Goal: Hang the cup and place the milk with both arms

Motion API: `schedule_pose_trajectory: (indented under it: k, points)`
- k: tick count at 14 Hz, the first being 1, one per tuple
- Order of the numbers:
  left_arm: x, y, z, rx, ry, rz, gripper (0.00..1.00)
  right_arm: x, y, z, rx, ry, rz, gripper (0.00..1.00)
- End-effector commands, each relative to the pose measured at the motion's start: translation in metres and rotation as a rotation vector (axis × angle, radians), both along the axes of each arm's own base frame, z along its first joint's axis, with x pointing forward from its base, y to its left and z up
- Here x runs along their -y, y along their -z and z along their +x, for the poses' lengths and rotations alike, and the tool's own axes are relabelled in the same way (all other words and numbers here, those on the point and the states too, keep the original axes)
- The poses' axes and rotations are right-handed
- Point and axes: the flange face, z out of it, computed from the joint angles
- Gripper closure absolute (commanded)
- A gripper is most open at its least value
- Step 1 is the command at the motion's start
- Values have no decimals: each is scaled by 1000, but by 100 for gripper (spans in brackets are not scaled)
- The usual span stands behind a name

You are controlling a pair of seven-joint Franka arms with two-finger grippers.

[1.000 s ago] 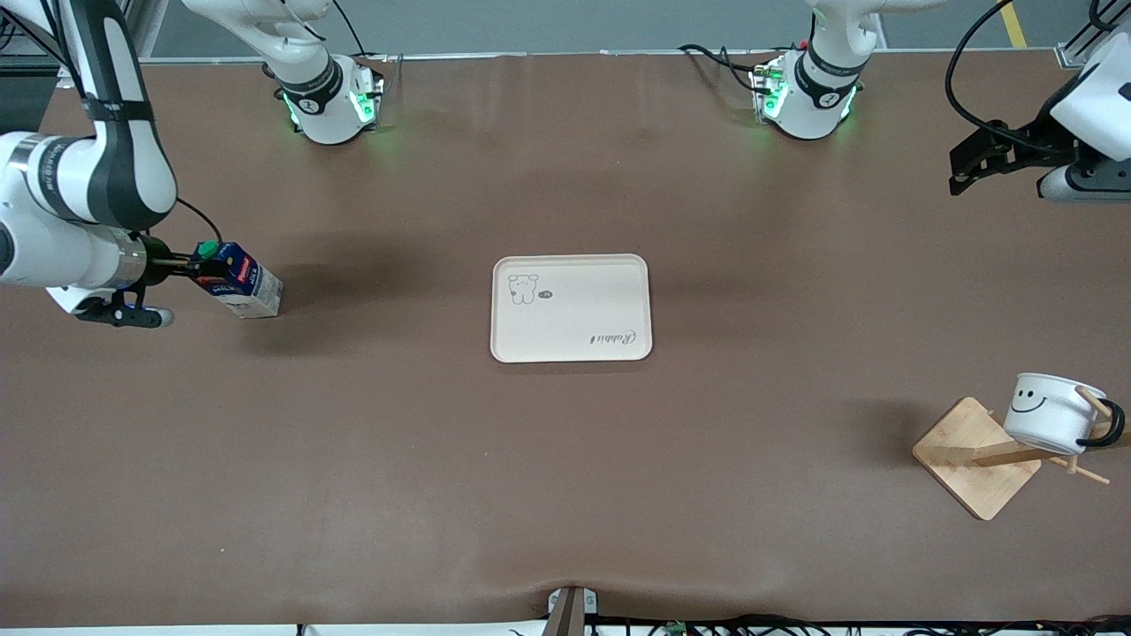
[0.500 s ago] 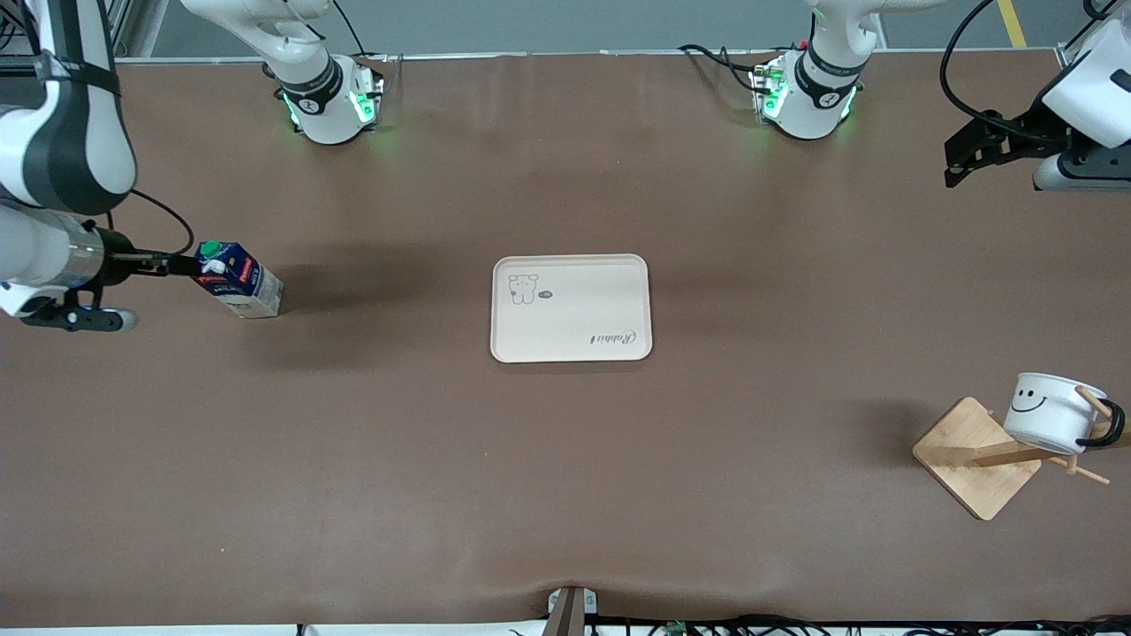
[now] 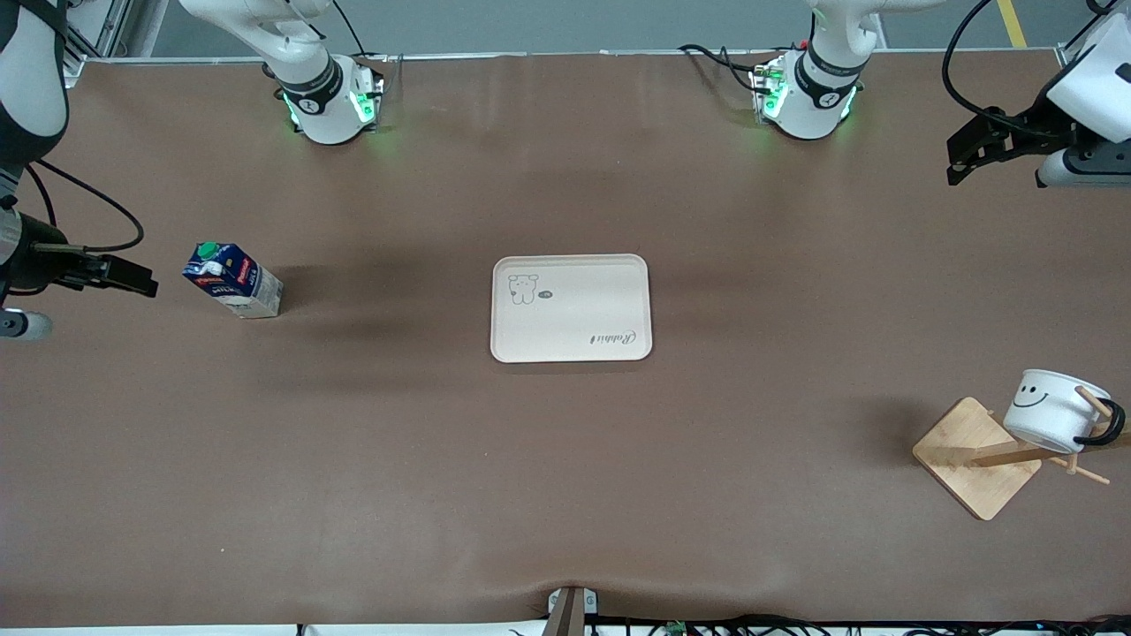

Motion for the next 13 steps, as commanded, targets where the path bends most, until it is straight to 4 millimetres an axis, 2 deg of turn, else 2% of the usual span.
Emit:
schedule_pose_trajectory:
  k: [1,2,7,10,13]
  points:
    - [1,-6,-10,15,-39,5,0,-12,-37,-11,36,84,20,0]
    - [2,-6,-10,17,-37,5,0,-25,-43,-19,21,67,17,0]
    - [5,-5,-9,14,-31,5,0,-20,-53,-30,-1,64,32,0]
    - [3,-4,-8,4,-20,5,0,-21,-77,-30,53,53,2,0]
    - [-2,-4,-7,5,-26,2,0,-12,-75,-49,90,-74,16,0]
